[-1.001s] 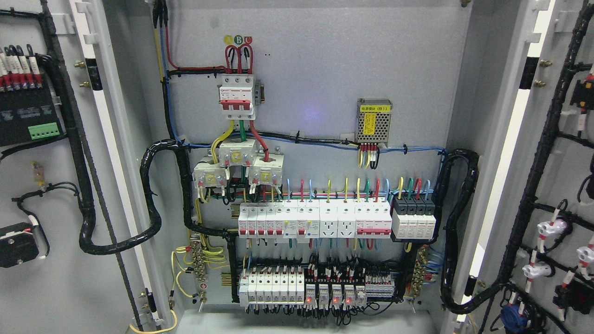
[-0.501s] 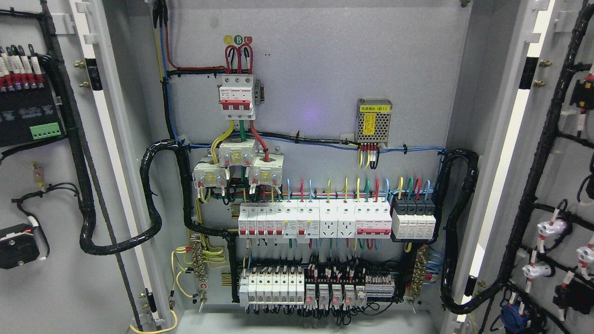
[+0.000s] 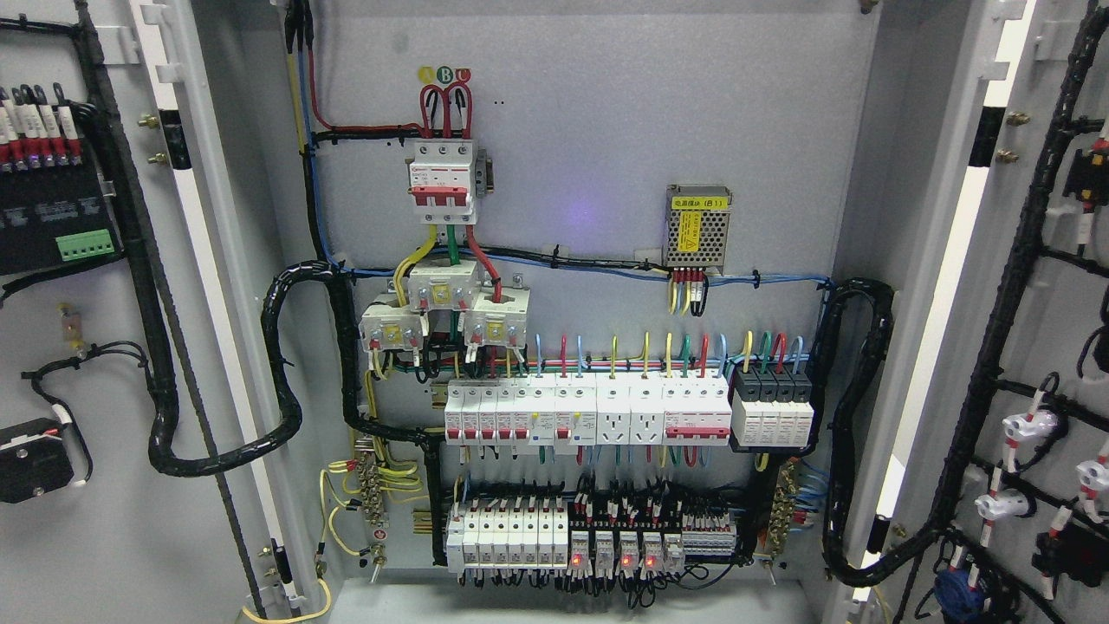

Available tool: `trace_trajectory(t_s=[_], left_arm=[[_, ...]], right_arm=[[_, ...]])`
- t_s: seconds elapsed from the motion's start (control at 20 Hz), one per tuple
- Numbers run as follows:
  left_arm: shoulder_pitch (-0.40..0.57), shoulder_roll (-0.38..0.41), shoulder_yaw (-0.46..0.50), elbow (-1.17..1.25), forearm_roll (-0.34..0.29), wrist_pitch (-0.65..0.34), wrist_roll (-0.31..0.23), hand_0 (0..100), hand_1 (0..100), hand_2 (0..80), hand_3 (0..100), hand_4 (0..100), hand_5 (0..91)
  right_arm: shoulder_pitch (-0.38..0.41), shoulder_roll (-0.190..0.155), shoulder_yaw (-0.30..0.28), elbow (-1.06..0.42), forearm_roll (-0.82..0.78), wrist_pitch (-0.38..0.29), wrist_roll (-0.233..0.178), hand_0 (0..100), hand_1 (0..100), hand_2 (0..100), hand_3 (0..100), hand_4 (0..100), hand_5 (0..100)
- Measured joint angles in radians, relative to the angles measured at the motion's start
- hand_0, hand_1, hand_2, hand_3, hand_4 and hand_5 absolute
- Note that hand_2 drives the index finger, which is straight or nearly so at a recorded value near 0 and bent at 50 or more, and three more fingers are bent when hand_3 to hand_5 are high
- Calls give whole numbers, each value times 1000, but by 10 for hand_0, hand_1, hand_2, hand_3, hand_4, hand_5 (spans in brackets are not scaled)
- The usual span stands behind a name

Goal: Open door with both hands

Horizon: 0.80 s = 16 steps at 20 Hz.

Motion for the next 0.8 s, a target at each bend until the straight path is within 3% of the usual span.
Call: trace_trajectory(t_s=[0.25, 0.7, 0.8], left_arm=[[-18, -56, 7, 261, -12, -3, 2, 0, 0, 0, 0, 0, 0], [-28, -110, 58, 515, -18, 511, 1, 0, 0, 0, 0, 0, 0], [-28, -117, 73, 547, -18, 572, 1, 0, 0, 0, 0, 0, 0]], right_arm=[[4, 10, 2, 20, 78, 62, -69, 0, 0, 0, 0, 0, 0], [53, 43, 82, 27, 138, 79, -103, 0, 0, 0, 0, 0, 0], [60, 49, 98, 42, 142, 80, -105, 0, 0, 0, 0, 0, 0]])
